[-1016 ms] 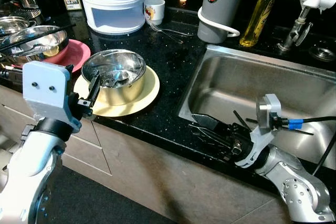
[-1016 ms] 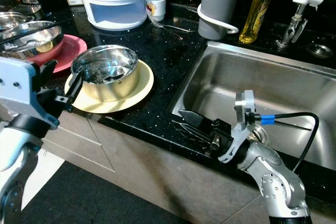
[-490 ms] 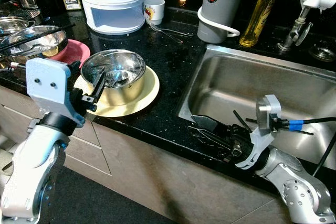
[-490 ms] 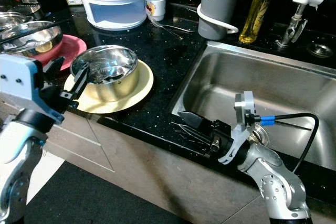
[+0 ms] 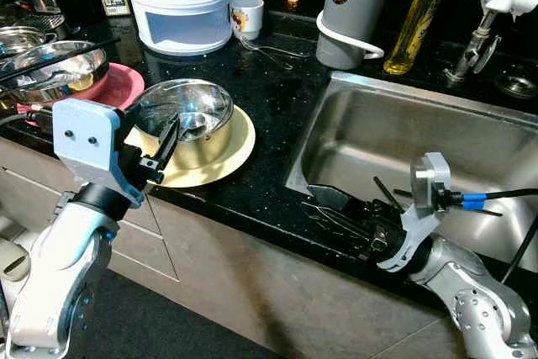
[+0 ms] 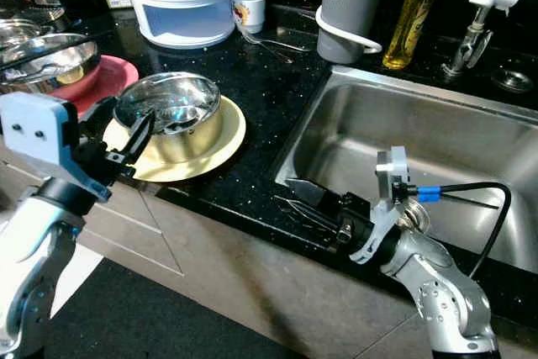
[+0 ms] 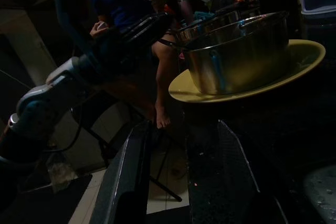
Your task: Kitchen organization
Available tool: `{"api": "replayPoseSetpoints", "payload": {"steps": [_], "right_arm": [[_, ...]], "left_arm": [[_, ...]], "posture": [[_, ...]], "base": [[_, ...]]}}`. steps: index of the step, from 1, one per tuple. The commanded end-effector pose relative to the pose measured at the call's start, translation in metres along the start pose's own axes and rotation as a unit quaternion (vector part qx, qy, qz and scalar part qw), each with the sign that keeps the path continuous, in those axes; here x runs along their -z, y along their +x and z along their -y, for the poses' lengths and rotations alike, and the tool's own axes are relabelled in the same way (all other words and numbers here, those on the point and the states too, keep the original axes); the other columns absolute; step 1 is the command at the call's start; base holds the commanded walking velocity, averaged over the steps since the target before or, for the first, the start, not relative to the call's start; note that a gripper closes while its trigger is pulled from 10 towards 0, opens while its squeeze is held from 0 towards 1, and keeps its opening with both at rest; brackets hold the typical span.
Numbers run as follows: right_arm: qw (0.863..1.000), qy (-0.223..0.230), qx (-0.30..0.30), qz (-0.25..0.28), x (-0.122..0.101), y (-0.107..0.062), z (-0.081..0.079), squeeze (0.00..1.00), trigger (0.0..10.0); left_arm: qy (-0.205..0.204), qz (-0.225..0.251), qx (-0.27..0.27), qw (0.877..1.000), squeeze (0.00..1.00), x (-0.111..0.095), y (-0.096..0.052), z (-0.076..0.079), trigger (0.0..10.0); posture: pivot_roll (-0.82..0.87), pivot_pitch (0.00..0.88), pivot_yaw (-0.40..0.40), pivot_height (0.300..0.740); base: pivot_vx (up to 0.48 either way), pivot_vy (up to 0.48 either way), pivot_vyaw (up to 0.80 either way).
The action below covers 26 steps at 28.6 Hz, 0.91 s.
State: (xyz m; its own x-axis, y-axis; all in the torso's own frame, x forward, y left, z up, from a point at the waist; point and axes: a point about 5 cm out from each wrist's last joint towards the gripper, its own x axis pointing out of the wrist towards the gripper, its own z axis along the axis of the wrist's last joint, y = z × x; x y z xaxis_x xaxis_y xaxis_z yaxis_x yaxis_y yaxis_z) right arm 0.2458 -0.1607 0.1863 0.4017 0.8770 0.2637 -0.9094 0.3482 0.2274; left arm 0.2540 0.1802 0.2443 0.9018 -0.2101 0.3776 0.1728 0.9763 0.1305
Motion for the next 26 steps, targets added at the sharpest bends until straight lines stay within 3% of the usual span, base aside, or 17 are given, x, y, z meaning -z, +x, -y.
{"api": "replayPoseSetpoints", "payload": {"steps": [1,12,26], "right_arm": [[1.0,0.013,0.002,-0.01,0.005,-0.002,-0.001,0.0,10.0],[1.0,0.012,0.005,-0.009,0.004,-0.001,-0.002,0.0,10.0],[1.0,0.012,0.005,-0.01,0.004,-0.001,-0.003,0.0,10.0]], "left_arm": [[0.0,-0.003,0.006,1.0,0.0,0.003,0.001,0.003,10.0],[-0.009,0.014,0.022,1.0,0.0,0.002,0.01,0.007,10.0],[-0.015,0.0,0.027,1.0,0.0,0.013,0.006,0.01,10.0]], "posture": [[0.02,0.11,-0.027,0.74],[0.01,0.11,-0.024,0.74],[0.02,0.113,-0.023,0.74]], "base": [[0.0,0.0,0.0],[0.0,0.0,0.0],[0.0,0.0,0.0]]}}
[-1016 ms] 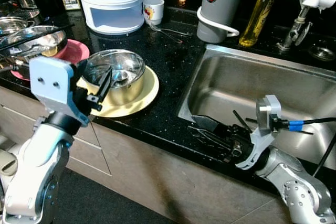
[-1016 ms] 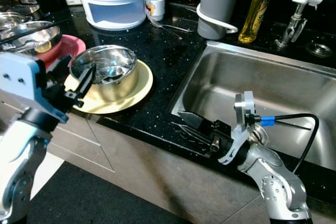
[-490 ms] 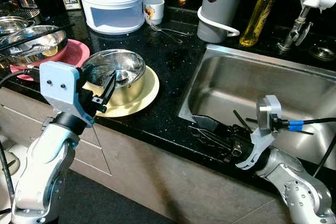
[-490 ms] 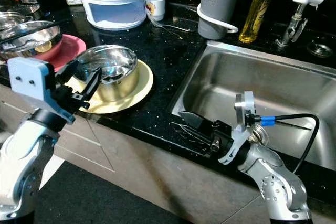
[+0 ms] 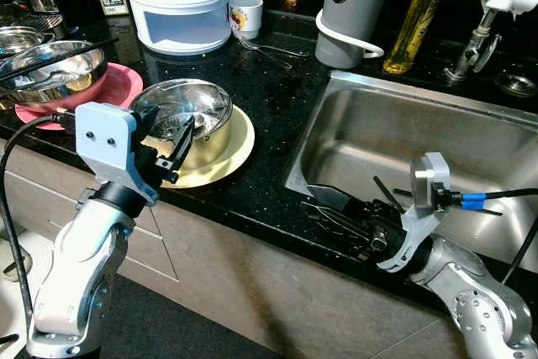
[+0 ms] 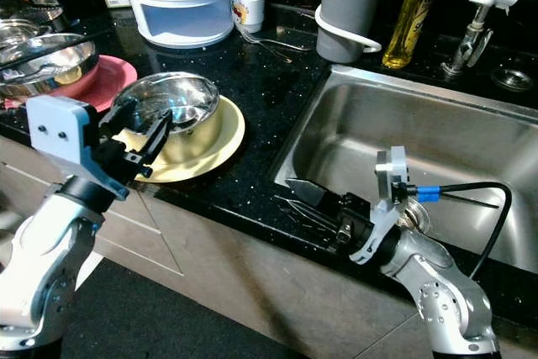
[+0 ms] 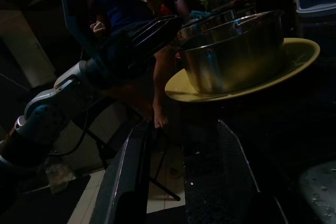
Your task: Kitchen organization
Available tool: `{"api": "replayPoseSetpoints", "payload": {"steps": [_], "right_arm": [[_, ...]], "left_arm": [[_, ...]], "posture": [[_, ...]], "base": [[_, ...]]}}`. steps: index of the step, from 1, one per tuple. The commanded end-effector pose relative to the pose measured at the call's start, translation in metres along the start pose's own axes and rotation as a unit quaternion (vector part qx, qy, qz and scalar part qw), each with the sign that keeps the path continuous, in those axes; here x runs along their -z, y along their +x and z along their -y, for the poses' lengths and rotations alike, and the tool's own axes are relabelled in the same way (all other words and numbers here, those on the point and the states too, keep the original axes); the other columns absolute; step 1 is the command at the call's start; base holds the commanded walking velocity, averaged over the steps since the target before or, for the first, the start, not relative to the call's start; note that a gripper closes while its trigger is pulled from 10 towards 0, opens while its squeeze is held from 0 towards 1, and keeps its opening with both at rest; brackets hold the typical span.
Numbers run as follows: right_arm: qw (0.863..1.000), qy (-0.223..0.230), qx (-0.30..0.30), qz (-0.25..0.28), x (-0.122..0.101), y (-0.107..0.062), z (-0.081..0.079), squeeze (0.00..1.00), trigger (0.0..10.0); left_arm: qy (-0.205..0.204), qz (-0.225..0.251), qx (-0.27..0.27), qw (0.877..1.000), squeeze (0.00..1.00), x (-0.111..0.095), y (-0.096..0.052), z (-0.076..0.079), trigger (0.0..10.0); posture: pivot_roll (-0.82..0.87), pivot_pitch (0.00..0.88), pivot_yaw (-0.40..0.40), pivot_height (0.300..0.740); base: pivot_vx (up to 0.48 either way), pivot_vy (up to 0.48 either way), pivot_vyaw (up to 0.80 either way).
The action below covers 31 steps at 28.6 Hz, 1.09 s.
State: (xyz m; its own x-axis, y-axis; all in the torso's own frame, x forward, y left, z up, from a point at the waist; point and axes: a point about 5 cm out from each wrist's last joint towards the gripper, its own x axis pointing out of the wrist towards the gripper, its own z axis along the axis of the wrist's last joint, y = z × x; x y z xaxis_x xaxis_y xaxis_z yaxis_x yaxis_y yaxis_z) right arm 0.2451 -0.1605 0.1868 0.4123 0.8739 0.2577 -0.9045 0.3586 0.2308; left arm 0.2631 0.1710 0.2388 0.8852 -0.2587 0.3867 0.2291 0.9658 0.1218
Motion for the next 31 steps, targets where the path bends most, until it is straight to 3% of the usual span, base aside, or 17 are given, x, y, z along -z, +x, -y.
{"api": "replayPoseSetpoints", "payload": {"steps": [1,16,17,18,31], "right_arm": [[1.0,0.012,-0.001,-0.008,0.0048,-0.0012,-0.0022,0.0,10.0],[1.0,0.017,-0.014,-0.01,0.0053,-0.0022,-0.004,0.0,10.0],[1.0,0.016,-0.015,-0.01,0.005,-0.0017,-0.0039,0.0,10.0],[1.0,0.015,-0.015,-0.01,0.0048,-0.0014,-0.0038,0.0,10.0],[1.0,0.013,-0.015,-0.011,0.0047,-0.0005,-0.0024,0.0,10.0]], "left_arm": [[0.0,-0.01,0.002,1.0,0.0,0.0056,-0.0028,0.0019,10.0],[0.008,-0.026,-0.008,1.0,0.0,0.0133,-0.0105,-0.0024,10.0],[0.009,-0.026,-0.01,1.0,0.0,0.0137,-0.0103,-0.0031,3.8],[0.009,-0.026,-0.01,1.0,0.0,0.0138,-0.01,-0.0035,0.0],[0.015,-0.011,-0.01,1.0,0.0,0.007,-0.0063,-0.0061,0.0]], "posture": [[0.02,0.114,-0.023,0.74],[0.02,0.106,-0.025,0.74],[0.02,0.106,-0.025,0.74],[0.02,0.106,-0.025,0.74],[0.02,0.093,-0.025,0.74]], "base": [[0.0,0.0,0.0],[0.0,0.0,0.0],[0.0,0.0,0.0],[0.0,0.0,0.0],[0.0,0.0,0.0]]}}
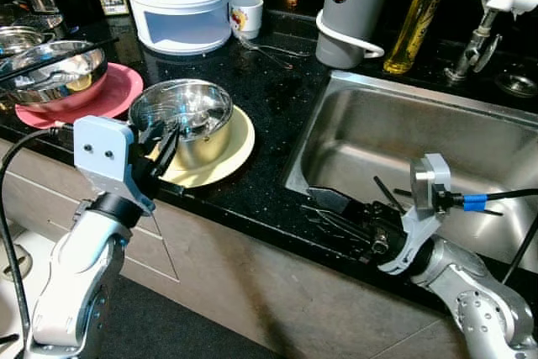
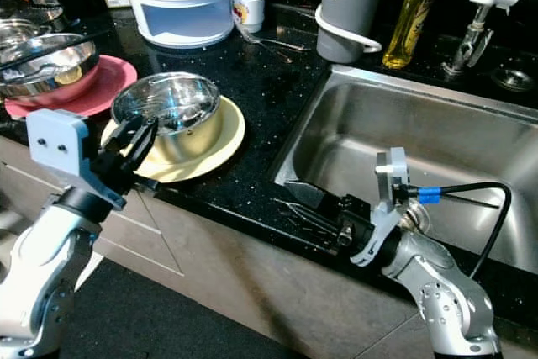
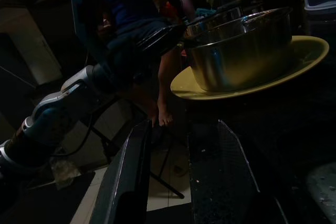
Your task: Kitchen organization
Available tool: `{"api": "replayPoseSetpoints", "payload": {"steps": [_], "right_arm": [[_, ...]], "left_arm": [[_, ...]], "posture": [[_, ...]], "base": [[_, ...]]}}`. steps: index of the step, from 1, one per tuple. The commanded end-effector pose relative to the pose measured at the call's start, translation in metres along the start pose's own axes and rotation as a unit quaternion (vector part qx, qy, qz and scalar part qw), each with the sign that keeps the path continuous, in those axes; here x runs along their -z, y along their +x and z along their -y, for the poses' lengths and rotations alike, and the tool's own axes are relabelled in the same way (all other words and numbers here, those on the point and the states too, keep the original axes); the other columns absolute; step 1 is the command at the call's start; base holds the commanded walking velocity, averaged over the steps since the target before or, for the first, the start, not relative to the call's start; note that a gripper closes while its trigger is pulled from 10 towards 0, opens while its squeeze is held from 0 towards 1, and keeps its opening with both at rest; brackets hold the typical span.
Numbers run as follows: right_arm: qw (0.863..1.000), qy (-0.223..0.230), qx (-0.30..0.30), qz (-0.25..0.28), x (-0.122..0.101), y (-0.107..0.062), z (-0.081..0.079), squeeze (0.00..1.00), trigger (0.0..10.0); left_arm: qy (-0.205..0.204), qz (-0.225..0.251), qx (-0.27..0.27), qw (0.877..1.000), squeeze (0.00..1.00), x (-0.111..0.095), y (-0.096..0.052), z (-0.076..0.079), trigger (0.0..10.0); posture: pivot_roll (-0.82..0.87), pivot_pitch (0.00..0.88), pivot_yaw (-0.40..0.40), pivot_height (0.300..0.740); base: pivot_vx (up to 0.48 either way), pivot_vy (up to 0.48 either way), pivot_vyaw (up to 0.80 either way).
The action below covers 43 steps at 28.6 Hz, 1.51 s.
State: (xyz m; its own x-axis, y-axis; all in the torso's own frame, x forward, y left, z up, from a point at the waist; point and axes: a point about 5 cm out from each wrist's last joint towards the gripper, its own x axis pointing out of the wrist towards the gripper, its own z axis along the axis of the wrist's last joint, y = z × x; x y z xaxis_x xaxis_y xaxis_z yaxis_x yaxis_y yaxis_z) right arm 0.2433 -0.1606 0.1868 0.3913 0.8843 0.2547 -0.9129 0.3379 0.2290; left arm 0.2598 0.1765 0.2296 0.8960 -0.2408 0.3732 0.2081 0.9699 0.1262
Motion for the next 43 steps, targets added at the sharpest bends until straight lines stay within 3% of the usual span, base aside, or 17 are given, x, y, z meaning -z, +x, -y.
{"api": "replayPoseSetpoints", "payload": {"steps": [1,4,6,11,22,43], "right_arm": [[1.0,0.011,-0.004,-0.006,0.005,0.001,-0.001,0.0,10.0],[1.0,0.011,-0.004,-0.006,0.005,0.001,-0.001,0.0,10.0],[1.0,0.011,-0.003,-0.006,0.005,0.001,-0.001,0.0,10.0],[1.0,0.012,-0.002,-0.005,0.006,0.001,-0.001,0.0,10.0],[1.0,0.011,0.001,-0.004,0.006,0.001,-0.001,0.0,10.0],[1.0,-0.001,0.026,0.002,0.005,0.002,0.005,0.0,10.0]], "left_arm": [[0.01,0.003,-0.001,1.0,0.0,-0.003,0.003,-0.003,0.0],[0.011,0.01,0.0,1.0,0.0,-0.007,0.005,-0.004,0.0],[0.013,0.042,0.006,0.999,0.0,-0.026,0.014,-0.003,0.0],[0.012,0.061,0.012,0.998,0.0,-0.038,0.019,-0.003,0.0],[0.009,0.066,0.019,0.998,0.0,-0.043,0.022,-0.002,0.0],[-0.008,0.131,0.019,0.991,0.0,-0.081,0.042,-0.011,0.0]], "posture": [[0.02,0.092,-0.027,0.74],[0.02,0.095,-0.028,0.74],[0.02,0.096,-0.027,0.74],[0.02,0.099,-0.024,0.74],[0.02,0.101,-0.021,0.74],[0.02,0.101,-0.021,0.74]], "base": [[0.0,0.0,0.0],[0.0,0.0,0.0],[0.0,0.0,0.0],[0.0,0.0,0.0],[0.0,0.0,0.0],[0.0,0.0,0.0]]}}
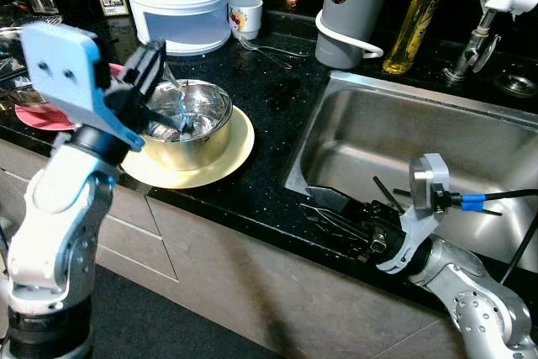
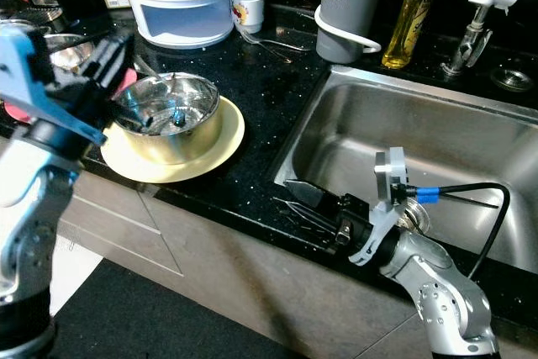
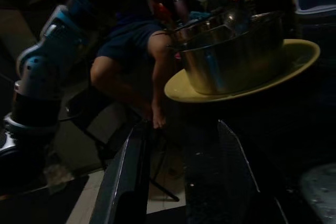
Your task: Kitchen organization
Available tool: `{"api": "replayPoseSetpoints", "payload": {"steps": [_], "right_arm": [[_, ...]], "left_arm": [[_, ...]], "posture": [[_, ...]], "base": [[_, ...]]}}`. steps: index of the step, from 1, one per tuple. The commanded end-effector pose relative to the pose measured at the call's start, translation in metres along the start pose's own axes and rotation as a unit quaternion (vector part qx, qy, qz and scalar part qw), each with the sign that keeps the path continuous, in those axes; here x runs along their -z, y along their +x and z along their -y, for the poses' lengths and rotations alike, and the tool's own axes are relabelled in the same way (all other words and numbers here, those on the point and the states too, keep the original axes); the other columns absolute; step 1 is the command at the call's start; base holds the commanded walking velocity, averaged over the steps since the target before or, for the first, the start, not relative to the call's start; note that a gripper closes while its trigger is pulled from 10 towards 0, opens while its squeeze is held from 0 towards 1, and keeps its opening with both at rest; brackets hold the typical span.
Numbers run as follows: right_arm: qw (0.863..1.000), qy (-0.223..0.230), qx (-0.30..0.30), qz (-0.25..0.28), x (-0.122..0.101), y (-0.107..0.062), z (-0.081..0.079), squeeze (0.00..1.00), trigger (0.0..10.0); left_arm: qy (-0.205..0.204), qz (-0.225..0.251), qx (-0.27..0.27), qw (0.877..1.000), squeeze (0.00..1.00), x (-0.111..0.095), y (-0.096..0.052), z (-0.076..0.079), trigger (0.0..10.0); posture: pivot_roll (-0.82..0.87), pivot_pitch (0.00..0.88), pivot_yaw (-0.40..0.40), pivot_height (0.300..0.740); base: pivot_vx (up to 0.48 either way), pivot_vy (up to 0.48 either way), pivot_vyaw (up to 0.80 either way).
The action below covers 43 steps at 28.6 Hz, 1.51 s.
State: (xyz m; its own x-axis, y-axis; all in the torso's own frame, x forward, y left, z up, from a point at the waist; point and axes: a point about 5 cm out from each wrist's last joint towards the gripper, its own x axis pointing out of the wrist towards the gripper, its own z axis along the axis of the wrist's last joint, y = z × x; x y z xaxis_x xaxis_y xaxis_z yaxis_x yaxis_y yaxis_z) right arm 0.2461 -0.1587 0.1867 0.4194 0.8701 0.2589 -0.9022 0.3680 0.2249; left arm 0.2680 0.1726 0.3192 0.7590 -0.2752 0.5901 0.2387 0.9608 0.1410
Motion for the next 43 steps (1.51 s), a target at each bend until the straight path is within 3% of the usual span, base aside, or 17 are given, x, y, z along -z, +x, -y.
{"api": "replayPoseSetpoints", "payload": {"steps": [1,4,6,17,26,35,43], "right_arm": [[1.0,0.001,0.031,0.001,0.003,0.0,0.007,0.0,10.0],[0.993,-0.007,0.111,0.031,-0.005,-0.001,0.026,0.0,10.0],[0.992,-0.008,0.122,0.04,-0.008,-0.001,0.029,0.0,10.0],[0.988,-0.003,0.147,0.041,-0.009,-0.002,0.037,0.0,10.0],[0.99,-0.006,0.134,0.043,-0.012,-0.001,0.034,0.0,10.0],[0.992,-0.015,0.123,0.039,-0.011,0.0,0.029,0.0,10.0],[0.994,-0.019,0.094,0.053,-0.016,0.0,0.021,0.0,10.0]], "left_arm": [[-0.015,0.011,0.005,1.0,0.0,-0.005,0.004,-0.001,0.0],[-0.034,0.037,0.019,0.999,0.0,-0.017,0.014,0.003,0.0],[-0.035,0.039,0.022,0.998,0.0,-0.018,0.015,0.003,0.0],[-0.043,0.041,0.029,0.998,0.0,-0.019,0.019,0.003,0.0],[-0.059,0.061,0.064,0.994,0.0,-0.019,0.035,0.014,0.0],[-0.094,0.036,0.084,0.991,0.0,0.008,0.043,0.028,0.0],[-0.127,-0.028,0.095,0.987,0.0,0.056,0.038,0.041,0.0]], "posture": [[0.02,0.1,-0.023,0.74],[0.02,0.098,-0.019,0.74],[0.02,0.096,-0.019,0.74],[0.02,0.086,-0.016,0.74],[0.01,0.069,-0.011,0.74],[0.0,0.075,-0.007,0.74],[-0.01,0.075,-0.003,0.74]], "base": [[0.0,0.0,0.0],[0.0,0.0,0.0],[0.0,0.0,0.0],[0.0,0.0,-0.58],[0.0,0.0,-0.8],[0.0,0.0,-0.8],[0.0,0.0,-0.05]]}}
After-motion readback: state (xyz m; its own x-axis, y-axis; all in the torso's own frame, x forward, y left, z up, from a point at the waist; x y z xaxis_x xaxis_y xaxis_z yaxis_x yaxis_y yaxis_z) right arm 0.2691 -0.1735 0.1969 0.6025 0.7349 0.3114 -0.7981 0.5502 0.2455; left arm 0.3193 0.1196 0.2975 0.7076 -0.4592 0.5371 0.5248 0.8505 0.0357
